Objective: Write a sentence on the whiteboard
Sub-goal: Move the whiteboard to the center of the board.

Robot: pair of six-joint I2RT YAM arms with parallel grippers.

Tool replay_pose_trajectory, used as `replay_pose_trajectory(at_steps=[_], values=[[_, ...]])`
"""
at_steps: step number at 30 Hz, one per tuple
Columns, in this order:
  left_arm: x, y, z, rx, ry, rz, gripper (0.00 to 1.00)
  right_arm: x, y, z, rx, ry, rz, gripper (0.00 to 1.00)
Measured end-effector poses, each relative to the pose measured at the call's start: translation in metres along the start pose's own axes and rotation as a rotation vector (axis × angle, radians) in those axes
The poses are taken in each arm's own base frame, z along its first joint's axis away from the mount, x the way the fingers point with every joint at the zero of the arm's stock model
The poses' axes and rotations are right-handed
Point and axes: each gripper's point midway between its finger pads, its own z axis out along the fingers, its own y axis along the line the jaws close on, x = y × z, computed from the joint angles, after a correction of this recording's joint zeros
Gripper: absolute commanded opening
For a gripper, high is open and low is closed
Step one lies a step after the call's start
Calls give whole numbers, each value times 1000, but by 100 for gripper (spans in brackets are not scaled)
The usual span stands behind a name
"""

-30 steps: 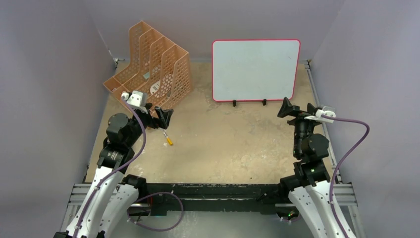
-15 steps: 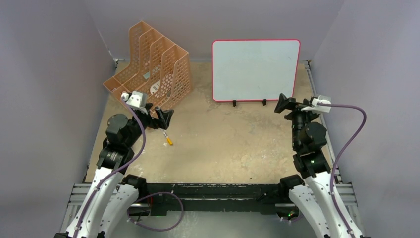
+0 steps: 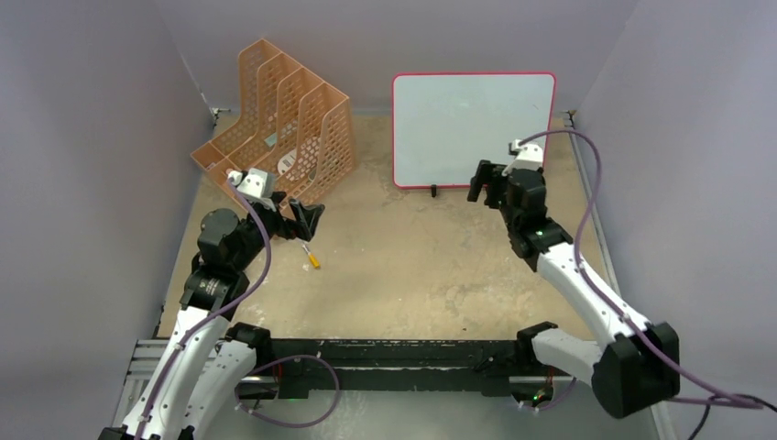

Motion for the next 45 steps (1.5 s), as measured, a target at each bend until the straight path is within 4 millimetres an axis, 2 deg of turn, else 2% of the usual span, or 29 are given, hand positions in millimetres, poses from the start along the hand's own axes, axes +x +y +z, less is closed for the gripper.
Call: replay_pose_trajectory(at_steps=[3,9,13,16,20,26,34,45], values=[[1,0,1,-1,5,-2,100,33,16,17,-18,106,-13,89],[1,0,1,4,5,-1,100,62,47,46,-39,204,-19,84],[1,-1,1,5,5,-1,100,81,71,67,-51,253,-27,77],[1,-1,0,6,5,-1,100,101,80,83,-40,299,-35,72],[1,-1,0,8,5,-1,100,125,82,97,-16,351,-48,66],[1,-3,0,16,7,-1,100,145,83,115,7,392,-59,56],[2,-4,1,22,10,-2,99,158,83,136,41,407,-73,41],[4,-3,2,24,17,-3,99,168,81,156,91,407,-93,26]])
